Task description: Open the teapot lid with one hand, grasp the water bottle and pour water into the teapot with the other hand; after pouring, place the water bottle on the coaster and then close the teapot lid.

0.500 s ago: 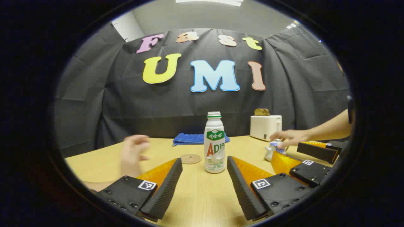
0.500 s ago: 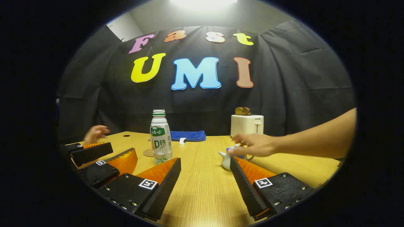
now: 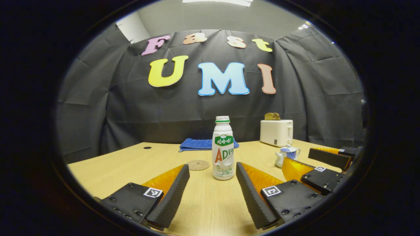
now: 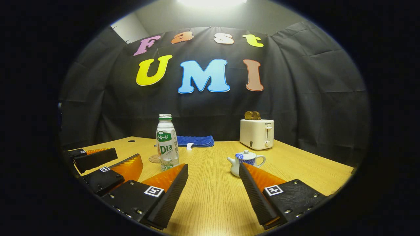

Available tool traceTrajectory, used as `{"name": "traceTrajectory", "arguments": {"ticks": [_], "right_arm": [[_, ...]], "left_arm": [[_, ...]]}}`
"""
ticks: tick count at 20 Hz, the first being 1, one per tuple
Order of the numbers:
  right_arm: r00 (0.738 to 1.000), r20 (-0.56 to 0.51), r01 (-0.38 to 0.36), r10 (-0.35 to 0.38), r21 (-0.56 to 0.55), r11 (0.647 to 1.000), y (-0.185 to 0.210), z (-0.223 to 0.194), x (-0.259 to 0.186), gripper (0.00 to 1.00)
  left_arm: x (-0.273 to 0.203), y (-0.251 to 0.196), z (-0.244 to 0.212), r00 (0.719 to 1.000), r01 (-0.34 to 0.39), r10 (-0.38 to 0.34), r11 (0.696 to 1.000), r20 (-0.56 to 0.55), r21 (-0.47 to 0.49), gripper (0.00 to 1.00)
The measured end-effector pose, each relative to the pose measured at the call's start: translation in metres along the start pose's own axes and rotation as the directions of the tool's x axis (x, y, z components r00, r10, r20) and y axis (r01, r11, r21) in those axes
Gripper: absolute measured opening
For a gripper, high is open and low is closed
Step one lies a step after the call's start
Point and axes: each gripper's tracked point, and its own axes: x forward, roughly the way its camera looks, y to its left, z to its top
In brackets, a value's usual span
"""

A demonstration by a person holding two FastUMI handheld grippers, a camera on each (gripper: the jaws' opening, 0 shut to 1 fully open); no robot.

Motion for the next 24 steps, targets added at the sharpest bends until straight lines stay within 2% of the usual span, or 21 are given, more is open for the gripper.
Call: {"name": "traceTrajectory", "arguments": {"ticks": [1,2,5,6,7,8,9,10,11,13,14,15,17,18,19,20,21,22,24], "right_arm": [[1.000,0.004,-0.023,0.023,0.003,1.000,0.001,0.001,0.000,0.90],[1.000,0.003,-0.022,0.022,0.001,1.000,0.004,0.001,0.001,0.96],[1.000,0.003,0.012,-0.012,0.005,1.000,-0.002,0.001,0.000,0.96],[0.999,-0.002,0.049,-0.049,0.006,0.999,-0.006,0.001,0.000,0.96],[0.996,-0.002,0.091,-0.091,0.010,0.996,-0.015,0.000,-0.002,0.96],[0.999,0.008,0.046,-0.046,0.000,0.999,-0.010,-0.001,-0.004,0.96],[0.995,0.007,-0.096,0.096,-0.002,0.995,0.010,-0.002,-0.012,0.96],[0.986,0.007,-0.169,0.169,0.007,0.986,0.021,0.000,-0.017,0.96],[0.991,0.007,-0.135,0.135,-0.001,0.991,0.012,0.000,-0.013,0.96],[0.996,-0.001,-0.091,0.091,0.000,0.996,0.003,-0.001,-0.007,0.96],[0.991,0.007,-0.133,0.133,-0.003,0.991,0.009,0.000,-0.011,0.96],[0.990,0.013,-0.143,0.143,-0.005,0.990,0.009,0.002,-0.012,0.96],[0.990,0.006,-0.143,0.144,-0.005,0.990,0.004,0.001,-0.007,0.95],[0.991,0.005,-0.137,0.137,-0.012,0.991,0.000,0.001,-0.005,0.95],[0.992,0.008,-0.124,0.125,-0.014,0.992,-0.009,0.004,0.000,0.94],[0.993,0.014,-0.114,0.114,0.000,0.993,-0.018,0.009,0.005,0.91],[0.994,0.024,-0.105,0.105,0.021,0.994,-0.026,0.016,0.011,0.91],[0.996,0.024,-0.091,0.090,0.033,0.995,-0.035,0.019,0.019,0.90],[0.998,0.011,-0.061,0.060,0.036,0.998,-0.053,0.021,0.036,0.90]], "left_arm": [[0.001,-0.001,0.000,1.000,0.000,0.000,1.000,-0.001,0.001,0.99],[0.002,-0.001,0.001,1.000,0.007,-0.007,1.000,-0.002,0.001,0.99],[0.002,-0.003,0.000,1.000,0.016,-0.016,1.000,-0.004,0.002,0.99],[0.003,0.000,-0.001,1.000,0.003,-0.003,1.000,-0.012,0.000,0.95],[0.001,0.005,0.000,1.000,-0.025,0.025,1.000,-0.009,0.000,1.00],[0.004,0.002,0.001,1.000,-0.016,0.016,1.000,-0.003,0.002,0.99],[0.007,-0.010,0.000,0.999,0.052,-0.052,0.999,-0.001,0.001,0.99],[0.014,-0.016,0.001,0.995,0.097,-0.097,0.995,0.001,0.000,1.00],[0.015,-0.016,0.002,0.994,0.111,-0.111,0.994,0.006,-0.001,1.00],[0.015,-0.010,0.002,0.997,0.073,-0.073,0.997,0.002,0.002,0.99],[0.017,-0.012,0.002,0.997,0.075,-0.075,0.997,0.001,-0.001,1.00],[0.019,-0.008,0.003,0.998,0.060,-0.060,0.998,0.007,-0.002,0.99],[0.029,0.001,0.002,1.000,0.006,-0.006,1.000,0.000,-0.002,0.99],[0.031,0.001,0.002,1.000,0.001,-0.001,1.000,-0.002,-0.008,0.99],[0.034,-0.005,0.002,1.000,0.020,-0.020,1.000,-0.001,-0.022,0.99],[0.035,-0.012,0.003,0.999,0.054,-0.054,0.997,0.001,-0.051,0.92],[0.037,-0.022,0.006,0.995,0.099,-0.099,0.992,0.009,-0.083,1.00],[0.039,-0.032,0.009,0.990,0.140,-0.140,0.986,0.010,-0.094,1.00],[0.046,-0.039,0.019,0.984,0.177,-0.177,0.981,0.017,-0.073,0.95]]}}
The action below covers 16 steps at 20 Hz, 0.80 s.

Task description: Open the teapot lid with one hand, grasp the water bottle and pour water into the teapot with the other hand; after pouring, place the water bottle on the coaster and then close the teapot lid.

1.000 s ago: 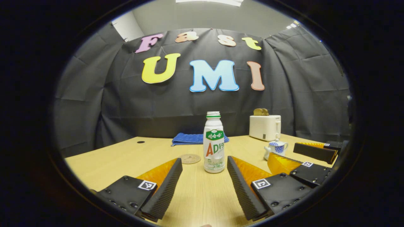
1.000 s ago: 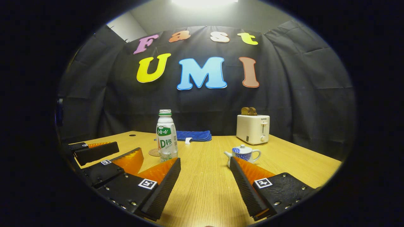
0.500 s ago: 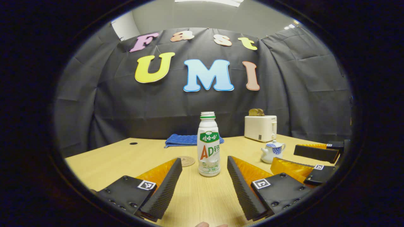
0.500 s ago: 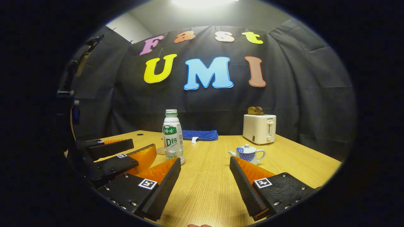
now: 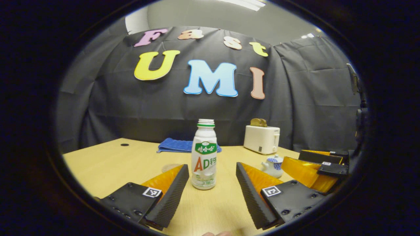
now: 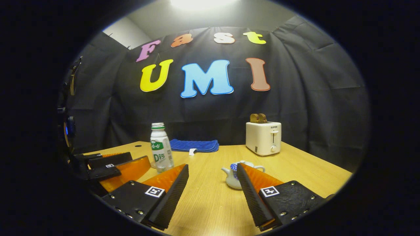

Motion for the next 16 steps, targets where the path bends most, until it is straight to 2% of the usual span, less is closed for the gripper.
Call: {"name": "traceTrajectory", "arguments": {"ticks": [4,10,12,13,14,15,16], "right_arm": [[0.998,-0.040,0.046,-0.046,0.003,0.999,-0.032,-0.003,0.038,0.90],[0.989,-0.118,0.089,-0.089,-0.008,0.996,-0.055,-0.015,0.082,0.91],[0.987,-0.131,0.090,-0.091,-0.012,0.996,-0.054,-0.019,0.093,0.80],[0.986,-0.131,0.098,-0.101,-0.030,0.995,-0.056,-0.022,0.098,0.79],[0.985,-0.135,0.105,-0.111,-0.048,0.993,-0.058,-0.021,0.098,0.66],[0.983,-0.149,0.102,-0.110,-0.064,0.993,-0.056,-0.023,0.101,0.59],[0.981,-0.160,0.099,-0.111,-0.079,0.992,-0.055,-0.027,0.102,0.58]], "left_arm": [[0.018,-0.013,0.035,0.993,0.071,-0.076,0.996,0.092,0.053,0.99],[0.054,-0.001,0.034,0.994,0.074,-0.078,0.996,0.076,0.045,0.96],[0.057,0.004,0.023,0.996,0.065,-0.066,0.998,0.066,0.019,0.95],[0.057,0.005,0.019,0.996,0.065,-0.066,0.998,0.055,0.018,0.99],[0.058,0.006,0.014,0.997,0.066,-0.066,0.998,0.044,0.012,0.96],[0.060,0.006,0.012,0.997,0.074,-0.074,0.997,0.037,0.008,0.95],[0.061,0.006,0.009,0.997,0.073,-0.073,0.997,0.028,0.010,0.95]]}}
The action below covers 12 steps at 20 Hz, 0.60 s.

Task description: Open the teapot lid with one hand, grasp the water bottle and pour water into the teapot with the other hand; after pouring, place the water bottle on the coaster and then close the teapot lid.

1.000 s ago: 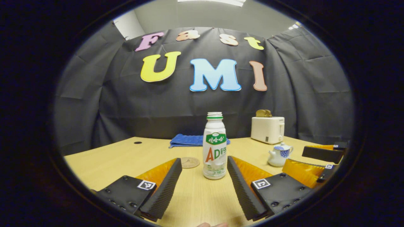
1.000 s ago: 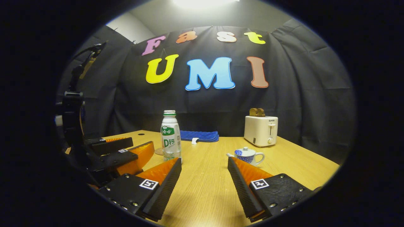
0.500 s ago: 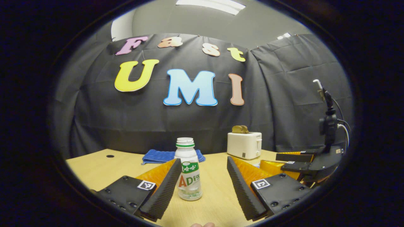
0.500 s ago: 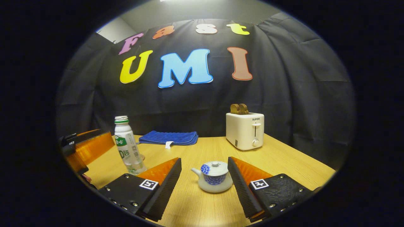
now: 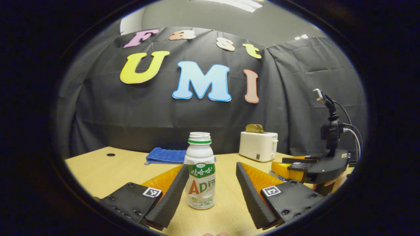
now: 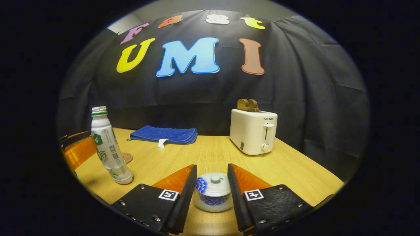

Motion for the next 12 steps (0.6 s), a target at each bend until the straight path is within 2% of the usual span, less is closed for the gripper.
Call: {"name": "traceTrajectory", "arguments": {"ticks": [1,2,4,5,7,12], "right_arm": [[1.000,-0.002,0.008,-0.008,0.000,1.000,-0.0017,0.0000,0.0084,0.58],[1.000,-0.007,0.019,-0.019,-0.005,1.000,-0.0027,0.0013,0.0040,0.29],[1.000,-0.008,0.013,-0.013,-0.035,0.999,0.0014,0.0001,0.0017,0.34],[0.999,-0.007,0.032,-0.033,-0.063,0.997,-0.0024,-0.0012,0.0011,0.34],[0.999,0.009,0.035,-0.035,-0.045,0.998,-0.0063,0.0000,0.0018,0.07],[0.999,0.041,-0.005,0.007,-0.062,0.998,0.0014,0.0066,-0.0002,0.04]], "left_arm": [[0.0012,0.0011,-0.0011,1.000,-0.004,0.004,1.000,-0.006,0.011,0.95],[0.0031,0.0026,-0.0024,1.000,-0.006,0.006,1.000,-0.011,0.028,0.97],[0.0032,0.0018,-0.0041,1.000,-0.005,0.006,0.999,-0.014,0.044,0.99],[0.0039,0.0002,-0.0056,1.000,-0.002,0.002,0.999,-0.017,0.042,0.99],[0.0045,-0.0008,-0.0073,1.000,-0.002,0.002,0.999,-0.020,0.045,0.95],[0.0079,0.0036,-0.0106,0.999,-0.025,0.026,0.999,-0.020,0.029,0.95]]}}
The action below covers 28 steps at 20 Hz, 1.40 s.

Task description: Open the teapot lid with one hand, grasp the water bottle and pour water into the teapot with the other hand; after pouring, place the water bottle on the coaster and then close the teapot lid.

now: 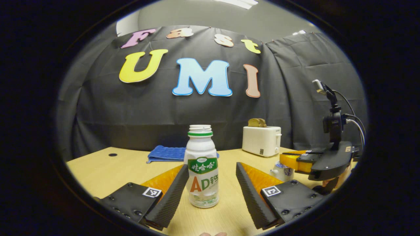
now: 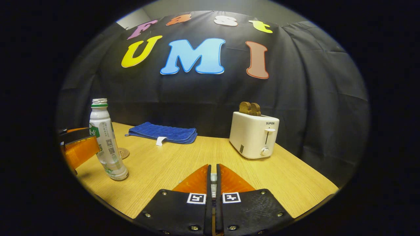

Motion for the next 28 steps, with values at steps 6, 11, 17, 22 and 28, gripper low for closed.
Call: {"name": "traceTrajectory", "arguments": {"ticks": [6,11,17,22,28], "right_arm": [[0.999,0.042,-0.017,0.017,0.009,1.000,0.000,0.010,-0.007,0.04],[0.994,0.110,-0.028,0.027,0.005,1.000,0.001,0.025,-0.018,0.04],[0.990,0.126,-0.060,0.062,-0.013,0.998,0.009,0.025,-0.027,0.04],[0.987,0.138,-0.086,0.086,0.000,0.996,0.012,0.026,-0.034,0.04],[0.984,0.153,-0.093,0.095,-0.015,0.996,0.014,0.031,-0.061,0.04]], "left_arm": [[0.006,0.012,-0.001,0.999,-0.054,0.054,0.999,-0.001,0.000,0.99],[0.022,0.016,-0.015,0.997,-0.064,0.064,0.998,-0.038,0.024,0.99],[0.049,0.028,-0.019,0.994,-0.089,0.091,0.996,-0.054,0.033,0.99],[0.051,0.028,-0.023,0.992,-0.098,0.103,0.993,-0.075,0.058,0.82],[0.047,0.017,-0.022,0.993,-0.066,0.074,0.994,-0.088,0.092,0.76]]}}
